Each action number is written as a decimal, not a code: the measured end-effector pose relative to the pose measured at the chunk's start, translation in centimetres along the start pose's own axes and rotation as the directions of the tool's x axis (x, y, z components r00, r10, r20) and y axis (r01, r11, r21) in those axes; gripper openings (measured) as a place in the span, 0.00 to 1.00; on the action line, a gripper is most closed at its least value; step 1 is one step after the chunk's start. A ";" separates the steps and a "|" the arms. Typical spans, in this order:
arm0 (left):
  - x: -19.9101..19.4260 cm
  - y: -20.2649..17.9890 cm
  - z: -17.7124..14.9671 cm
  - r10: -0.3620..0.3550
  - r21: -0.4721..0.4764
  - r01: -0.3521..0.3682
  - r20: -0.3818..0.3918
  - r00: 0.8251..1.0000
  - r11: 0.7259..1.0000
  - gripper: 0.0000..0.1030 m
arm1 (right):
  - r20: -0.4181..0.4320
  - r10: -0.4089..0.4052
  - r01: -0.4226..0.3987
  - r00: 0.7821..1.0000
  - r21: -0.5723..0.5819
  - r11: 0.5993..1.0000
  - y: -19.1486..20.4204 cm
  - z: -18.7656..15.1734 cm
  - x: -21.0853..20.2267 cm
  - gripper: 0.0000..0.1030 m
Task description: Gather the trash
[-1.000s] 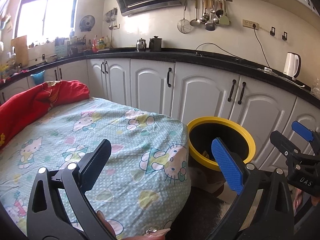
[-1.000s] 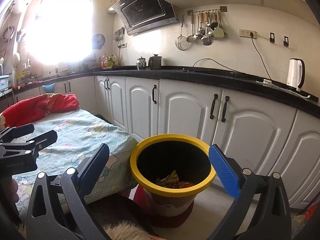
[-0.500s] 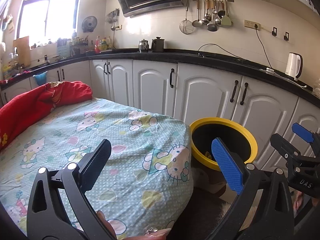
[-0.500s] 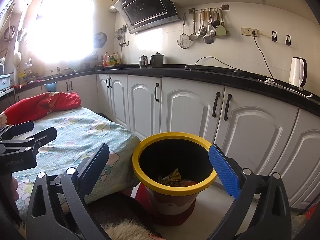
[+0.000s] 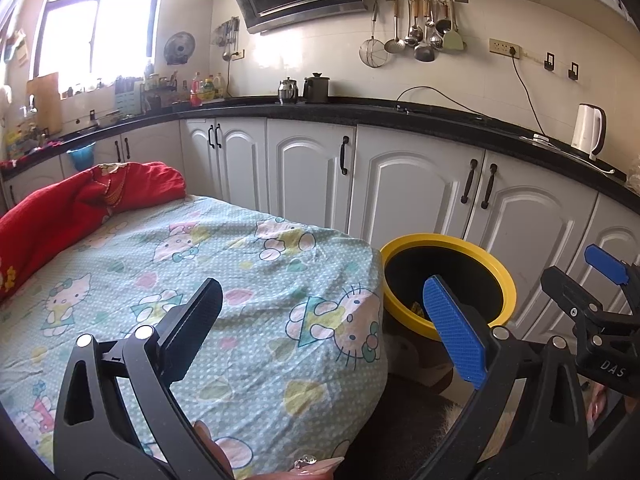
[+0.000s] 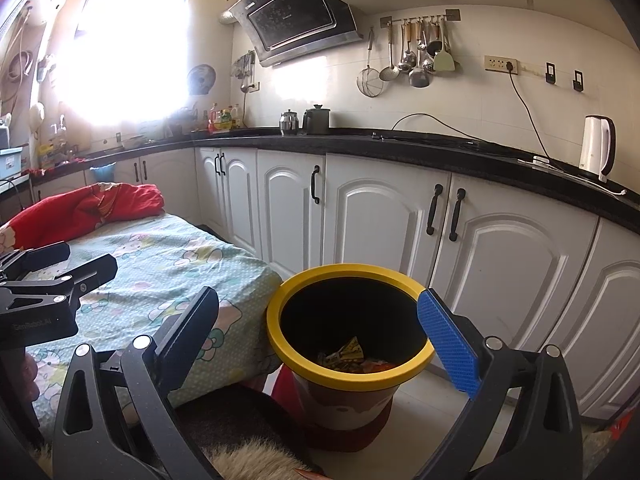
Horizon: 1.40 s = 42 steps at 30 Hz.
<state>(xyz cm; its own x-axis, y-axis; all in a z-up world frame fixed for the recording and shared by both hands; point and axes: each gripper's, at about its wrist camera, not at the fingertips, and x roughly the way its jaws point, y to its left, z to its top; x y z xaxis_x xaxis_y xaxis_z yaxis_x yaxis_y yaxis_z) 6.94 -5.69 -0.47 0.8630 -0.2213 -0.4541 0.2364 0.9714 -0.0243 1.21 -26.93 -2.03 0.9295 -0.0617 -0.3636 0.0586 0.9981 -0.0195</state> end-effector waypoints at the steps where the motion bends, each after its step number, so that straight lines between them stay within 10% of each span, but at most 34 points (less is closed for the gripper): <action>1: 0.0 0.0 0.0 0.000 0.000 0.000 0.001 1.000 1.000 0.90 | 0.001 0.000 0.000 1.000 0.000 1.000 0.0 0.0 0.0 0.94; 36: -0.3 1.4 0.2 -0.002 -0.061 -0.001 -0.046 0.999 0.998 0.90 | -0.011 0.034 -0.034 0.999 -0.027 0.999 1.1 0.5 0.5 0.94; 40: -2.6 9.6 -0.1 0.165 -0.196 -0.182 -0.100 0.981 0.964 0.90 | -0.047 0.224 -0.227 0.973 -0.078 0.971 6.4 2.8 2.3 0.94; 42: -4.3 15.9 -1.2 0.312 -0.273 -0.348 -0.166 0.935 0.897 0.90 | -0.109 0.348 -0.359 0.931 -0.108 0.927 10.8 3.5 3.5 0.94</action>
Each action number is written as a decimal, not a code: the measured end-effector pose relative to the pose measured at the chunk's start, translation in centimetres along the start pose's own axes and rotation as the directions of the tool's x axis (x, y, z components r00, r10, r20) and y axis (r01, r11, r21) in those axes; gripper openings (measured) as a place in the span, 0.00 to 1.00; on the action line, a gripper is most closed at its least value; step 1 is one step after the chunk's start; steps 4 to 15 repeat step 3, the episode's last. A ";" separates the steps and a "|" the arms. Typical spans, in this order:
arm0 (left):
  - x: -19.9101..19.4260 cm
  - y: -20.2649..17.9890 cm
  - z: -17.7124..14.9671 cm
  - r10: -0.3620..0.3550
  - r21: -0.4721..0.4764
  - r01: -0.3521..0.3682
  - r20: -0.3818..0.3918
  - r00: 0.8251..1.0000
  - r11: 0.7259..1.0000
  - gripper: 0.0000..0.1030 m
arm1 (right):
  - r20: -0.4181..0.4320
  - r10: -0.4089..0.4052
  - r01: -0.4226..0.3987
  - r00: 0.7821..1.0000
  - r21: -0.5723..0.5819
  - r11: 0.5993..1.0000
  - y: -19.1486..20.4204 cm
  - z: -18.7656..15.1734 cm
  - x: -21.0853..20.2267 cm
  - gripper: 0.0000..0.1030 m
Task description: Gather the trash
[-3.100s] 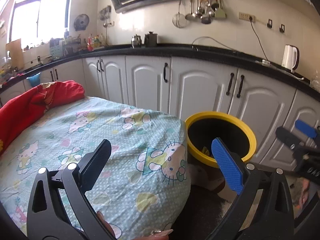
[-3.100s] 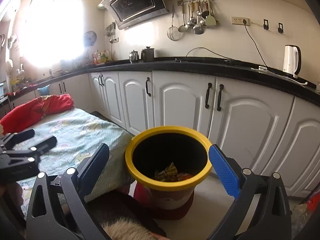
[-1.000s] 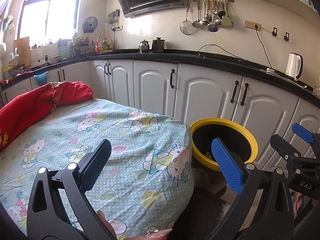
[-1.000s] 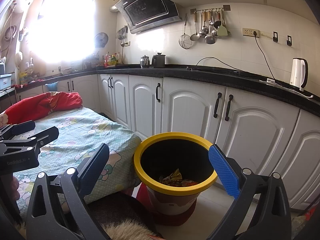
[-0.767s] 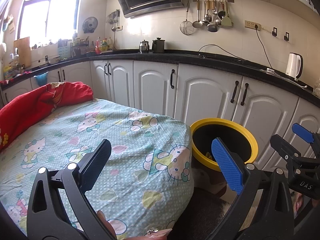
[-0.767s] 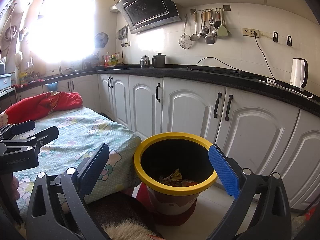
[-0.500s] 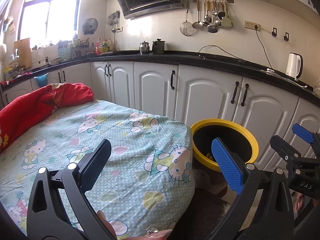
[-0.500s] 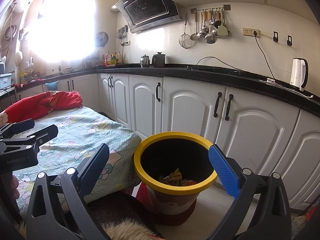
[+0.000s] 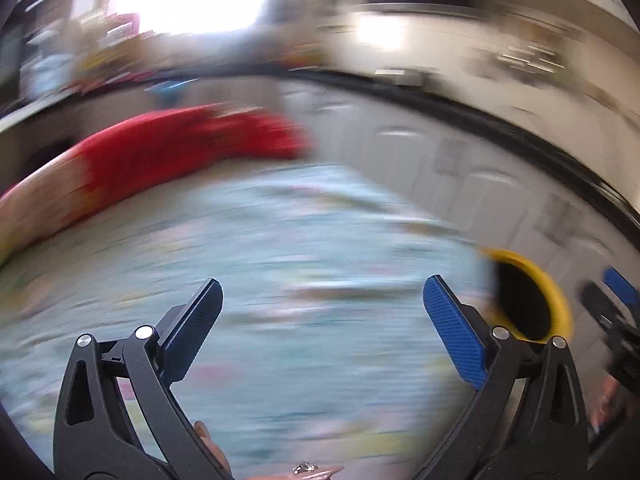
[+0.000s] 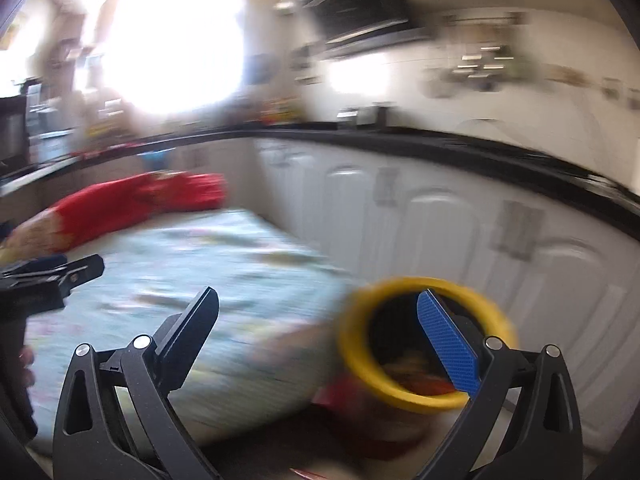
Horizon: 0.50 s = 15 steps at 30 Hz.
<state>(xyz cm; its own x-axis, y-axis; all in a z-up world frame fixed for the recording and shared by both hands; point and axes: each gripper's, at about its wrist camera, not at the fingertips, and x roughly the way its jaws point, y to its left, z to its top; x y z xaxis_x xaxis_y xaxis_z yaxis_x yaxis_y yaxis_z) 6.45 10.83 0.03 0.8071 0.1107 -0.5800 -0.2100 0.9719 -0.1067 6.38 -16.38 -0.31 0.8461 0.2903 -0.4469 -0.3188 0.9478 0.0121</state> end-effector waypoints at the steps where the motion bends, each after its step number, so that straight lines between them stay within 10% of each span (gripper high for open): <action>1: 0.2 3.3 0.2 0.104 -0.041 -0.104 -0.009 0.995 0.994 0.90 | -0.048 0.088 -0.089 0.995 -0.028 0.996 2.9 0.7 2.0 0.94; 3: 0.8 11.1 0.4 0.318 -0.133 -0.327 -0.079 0.945 0.936 0.90 | -0.151 0.252 -0.263 0.956 -0.061 0.963 9.0 1.7 5.6 0.94; 15: 0.8 11.1 0.4 0.318 -0.133 -0.327 -0.079 0.945 0.936 0.90 | -0.151 0.252 -0.263 0.956 -0.061 0.963 9.0 1.7 5.6 0.94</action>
